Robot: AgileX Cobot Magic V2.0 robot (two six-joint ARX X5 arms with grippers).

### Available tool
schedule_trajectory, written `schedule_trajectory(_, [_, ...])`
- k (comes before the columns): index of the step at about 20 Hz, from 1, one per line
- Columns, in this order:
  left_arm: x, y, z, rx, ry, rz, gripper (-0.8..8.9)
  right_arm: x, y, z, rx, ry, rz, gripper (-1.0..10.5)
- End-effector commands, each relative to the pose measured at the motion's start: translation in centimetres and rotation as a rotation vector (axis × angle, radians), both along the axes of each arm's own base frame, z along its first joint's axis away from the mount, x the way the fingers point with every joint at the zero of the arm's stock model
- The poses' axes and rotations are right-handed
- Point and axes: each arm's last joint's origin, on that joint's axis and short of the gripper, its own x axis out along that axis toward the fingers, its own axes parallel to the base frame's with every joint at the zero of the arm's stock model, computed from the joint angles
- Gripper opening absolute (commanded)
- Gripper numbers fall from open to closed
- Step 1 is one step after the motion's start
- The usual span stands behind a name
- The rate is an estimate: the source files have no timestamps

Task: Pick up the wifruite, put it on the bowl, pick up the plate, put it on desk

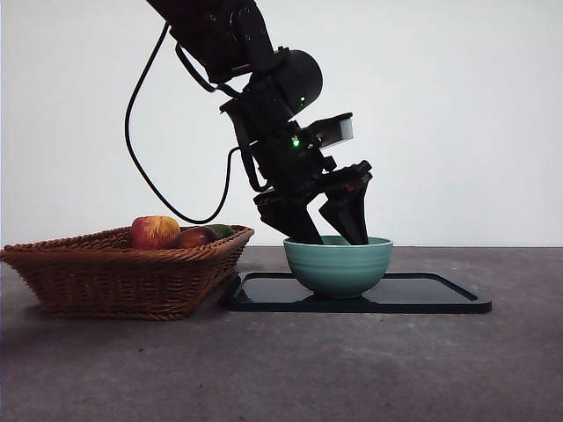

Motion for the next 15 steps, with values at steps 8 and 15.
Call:
schedule_trajectory(8, [-0.4,-1.8,-1.3,0.073,-0.059,-0.064,3.69,0.0,0.0,0.3,0.006,-0.007,-0.003,2.2])
schedule_trajectory(15, [-0.8,-2.3,-1.3,0.092,-0.074,-0.065,2.1,0.0,0.0,0.2,0.003,-0.01,0.0,2.2])
